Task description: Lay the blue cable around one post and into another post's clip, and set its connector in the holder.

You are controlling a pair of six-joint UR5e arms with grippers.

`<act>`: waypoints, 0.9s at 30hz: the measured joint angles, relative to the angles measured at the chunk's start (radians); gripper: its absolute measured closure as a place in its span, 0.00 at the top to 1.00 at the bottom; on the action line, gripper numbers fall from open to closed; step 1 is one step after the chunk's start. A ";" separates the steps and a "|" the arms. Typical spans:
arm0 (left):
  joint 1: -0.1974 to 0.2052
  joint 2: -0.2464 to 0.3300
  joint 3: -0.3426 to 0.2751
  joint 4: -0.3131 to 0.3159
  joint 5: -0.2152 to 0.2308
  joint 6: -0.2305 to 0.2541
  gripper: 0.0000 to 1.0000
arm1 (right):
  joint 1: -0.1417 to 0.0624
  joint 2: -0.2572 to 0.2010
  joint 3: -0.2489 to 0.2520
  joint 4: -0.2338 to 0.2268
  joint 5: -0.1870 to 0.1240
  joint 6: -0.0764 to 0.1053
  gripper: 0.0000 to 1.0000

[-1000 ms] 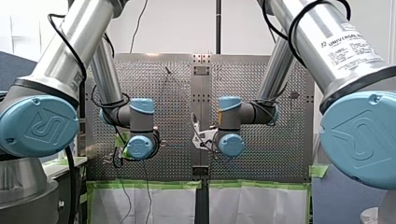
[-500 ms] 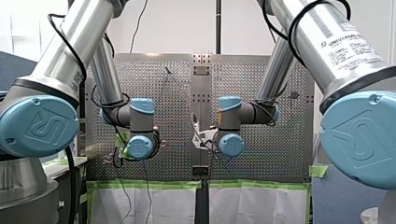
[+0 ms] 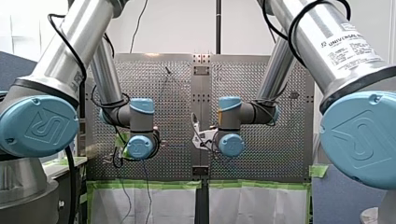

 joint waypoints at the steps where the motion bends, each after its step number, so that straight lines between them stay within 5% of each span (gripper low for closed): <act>1: 0.000 0.000 0.000 0.000 0.000 0.000 1.00 | 0.000 0.000 0.000 0.000 0.000 0.000 0.21; 18: 0.000 0.000 0.000 0.000 0.000 0.000 1.00 | 0.000 0.000 0.000 0.000 0.000 0.000 0.21; 27: 0.000 0.000 0.000 0.000 0.000 0.000 1.00 | 0.000 0.000 0.000 0.000 0.000 0.000 0.00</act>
